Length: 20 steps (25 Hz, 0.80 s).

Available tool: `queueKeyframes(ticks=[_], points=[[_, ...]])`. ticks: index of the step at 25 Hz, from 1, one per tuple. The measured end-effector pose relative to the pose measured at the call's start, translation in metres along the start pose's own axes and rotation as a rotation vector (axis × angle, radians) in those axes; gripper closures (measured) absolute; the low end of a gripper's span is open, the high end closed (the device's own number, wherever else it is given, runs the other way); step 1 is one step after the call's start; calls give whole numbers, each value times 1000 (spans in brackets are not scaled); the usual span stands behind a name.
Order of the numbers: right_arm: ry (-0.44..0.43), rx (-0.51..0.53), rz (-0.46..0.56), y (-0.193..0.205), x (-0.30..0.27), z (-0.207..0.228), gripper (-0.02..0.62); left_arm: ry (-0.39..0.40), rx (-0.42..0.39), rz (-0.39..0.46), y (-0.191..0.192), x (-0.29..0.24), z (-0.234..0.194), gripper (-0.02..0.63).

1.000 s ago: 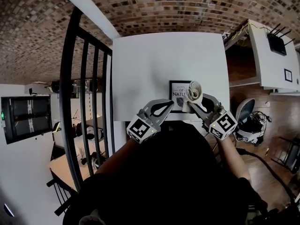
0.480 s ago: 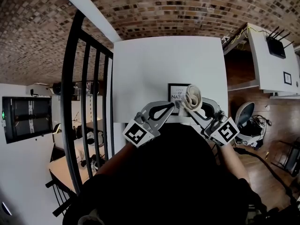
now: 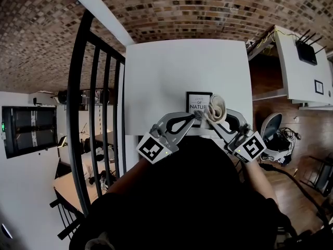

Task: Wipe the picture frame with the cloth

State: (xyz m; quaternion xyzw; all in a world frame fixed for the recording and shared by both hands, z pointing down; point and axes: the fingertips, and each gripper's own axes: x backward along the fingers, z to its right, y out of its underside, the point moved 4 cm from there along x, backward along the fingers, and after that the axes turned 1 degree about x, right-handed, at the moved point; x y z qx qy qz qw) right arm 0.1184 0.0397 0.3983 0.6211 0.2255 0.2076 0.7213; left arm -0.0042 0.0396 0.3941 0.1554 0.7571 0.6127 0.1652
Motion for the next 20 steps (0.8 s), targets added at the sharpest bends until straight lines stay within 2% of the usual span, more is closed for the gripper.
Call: queueKeyframes(ticks=[9,15,20], points=[[6,-19,-7,3,6,0,471,1,-8,9,-4,-3,7,604],[7,-86,3,5,6,1,471,2,-5,13,-4,-5,10,604],[-1,-90,-2,8,6,1,471,0,3,11,-2,-6,12,604]])
